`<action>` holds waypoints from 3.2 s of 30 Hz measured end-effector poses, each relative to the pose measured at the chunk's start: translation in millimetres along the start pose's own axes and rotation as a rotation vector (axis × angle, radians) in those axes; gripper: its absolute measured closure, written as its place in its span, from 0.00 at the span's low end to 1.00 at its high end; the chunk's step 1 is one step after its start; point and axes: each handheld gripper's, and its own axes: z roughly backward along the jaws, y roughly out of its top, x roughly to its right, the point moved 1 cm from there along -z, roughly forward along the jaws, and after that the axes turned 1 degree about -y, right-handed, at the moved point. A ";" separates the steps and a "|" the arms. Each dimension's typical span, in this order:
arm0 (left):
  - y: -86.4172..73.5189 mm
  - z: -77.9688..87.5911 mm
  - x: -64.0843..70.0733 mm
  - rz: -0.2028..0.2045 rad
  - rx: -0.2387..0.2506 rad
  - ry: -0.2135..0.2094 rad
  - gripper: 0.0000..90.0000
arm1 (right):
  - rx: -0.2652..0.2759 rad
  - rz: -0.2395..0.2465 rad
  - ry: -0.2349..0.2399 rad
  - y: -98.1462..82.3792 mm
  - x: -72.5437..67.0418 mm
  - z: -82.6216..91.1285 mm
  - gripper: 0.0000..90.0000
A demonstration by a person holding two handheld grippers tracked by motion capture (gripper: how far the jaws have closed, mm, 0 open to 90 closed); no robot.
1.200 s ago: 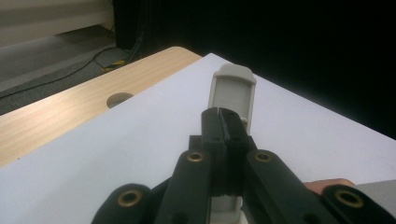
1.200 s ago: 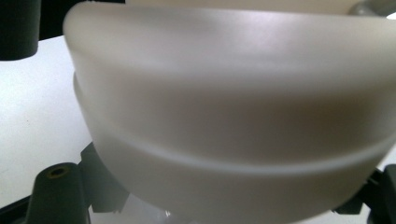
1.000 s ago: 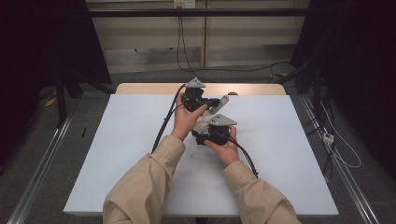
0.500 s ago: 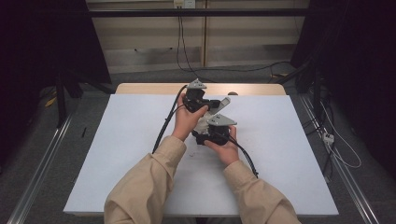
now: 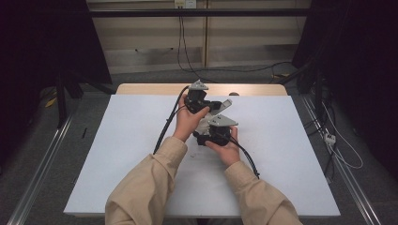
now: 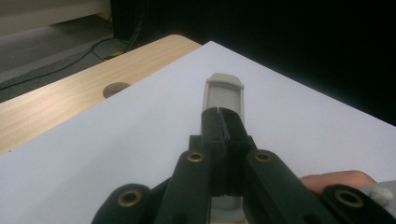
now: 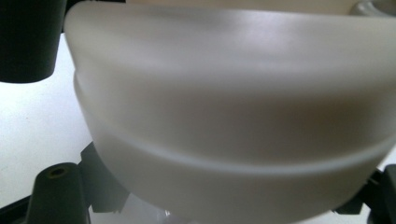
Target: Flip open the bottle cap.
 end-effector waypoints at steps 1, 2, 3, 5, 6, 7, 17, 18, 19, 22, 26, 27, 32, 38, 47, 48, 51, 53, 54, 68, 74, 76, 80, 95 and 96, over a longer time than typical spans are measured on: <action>0.0 -0.2 0.0 0.000 0.000 -0.001 1.00 | 0.000 0.000 0.000 0.0 0.0 0.0 0.21; -0.1 -0.3 0.1 0.000 0.000 -0.001 1.00 | 0.000 0.000 0.000 0.0 0.0 0.0 0.21; -0.2 -0.4 0.0 0.002 0.000 -0.001 1.00 | 0.000 -0.001 0.000 0.0 -0.1 0.0 0.21; -0.3 -0.5 -0.6 0.005 -0.002 -0.006 1.00 | 0.000 -0.002 0.000 0.0 0.0 0.0 0.21; -0.4 -0.6 -0.8 0.008 -0.003 -0.006 1.00 | 0.000 -0.002 0.000 0.0 0.0 0.0 0.21; -0.3 -0.8 -0.9 0.005 -0.005 -0.005 1.00 | 0.000 -0.003 0.001 0.0 0.1 0.0 0.21; -0.9 0.0 -0.2 0.008 -0.009 -0.006 1.00 | -0.001 -0.009 0.001 0.0 0.5 0.3 0.20; -0.9 0.3 0.1 0.009 -0.007 -0.008 0.99 | -0.002 -0.007 0.000 0.0 0.4 0.3 0.20; -0.7 0.9 0.3 0.006 -0.005 -0.003 0.98 | 0.000 -0.003 -0.001 0.0 0.3 0.2 0.20; 1.0 4.1 1.0 0.004 0.000 0.004 0.93 | 0.000 0.000 -0.006 0.0 -0.2 0.3 0.20; 2.3 8.6 1.3 0.007 -0.005 0.011 0.87 | 0.003 -0.017 -0.008 -0.1 1.6 0.8 0.15; 2.7 9.7 1.1 0.008 0.000 0.008 0.87 | 0.002 -0.022 -0.010 -0.1 2.0 1.1 0.14; 5.2 16.0 2.8 0.015 0.017 0.011 0.80 | -0.019 -0.046 -0.004 -1.1 4.0 3.8 0.10; 2.9 24.4 5.9 0.015 0.020 0.022 0.68 | -0.048 -0.065 0.004 -0.6 5.4 9.0 0.08; -4.3 44.8 8.0 0.024 0.029 0.032 0.48 | -0.069 -0.077 0.031 0.8 5.4 15.1 0.04; -5.2 46.9 8.0 0.026 0.028 0.034 0.46 | -0.071 -0.078 0.038 0.4 5.1 15.0 0.05; -6.8 53.6 7.0 0.026 0.033 0.046 0.43 | -0.082 -0.074 0.037 -0.8 4.6 14.5 0.05; -7.7 57.2 7.1 0.031 0.038 0.049 0.40 | -0.083 -0.077 0.032 -0.3 4.6 15.6 0.04; -8.3 58.8 7.5 0.030 0.035 0.055 0.37 | -0.082 -0.076 0.031 0.2 4.8 16.3 0.04; -25.3 82.5 13.6 0.024 0.030 0.065 0.20 | -0.075 -0.036 0.046 -0.1 5.7 46.1 0.05; -41.6 98.1 13.1 0.037 0.036 0.079 0.16 | -0.066 -0.038 0.071 -2.0 5.4 67.1 0.05; -49.5 103.4 12.1 0.034 0.027 0.087 0.14 | -0.071 -0.031 0.076 -4.4 4.3 72.7 0.05; -64.0 113.1 10.6 0.049 0.030 0.098 0.12 | -0.072 -0.030 0.084 -8.6 4.1 82.2 0.06; -108.4 145.2 7.4 0.056 0.018 0.115 0.09 | -0.080 -0.031 0.073 -25.6 13.7 113.3 0.06; -111.0 146.7 8.0 0.052 0.024 0.115 0.09 | -0.082 -0.029 0.072 -26.6 14.1 115.6 0.06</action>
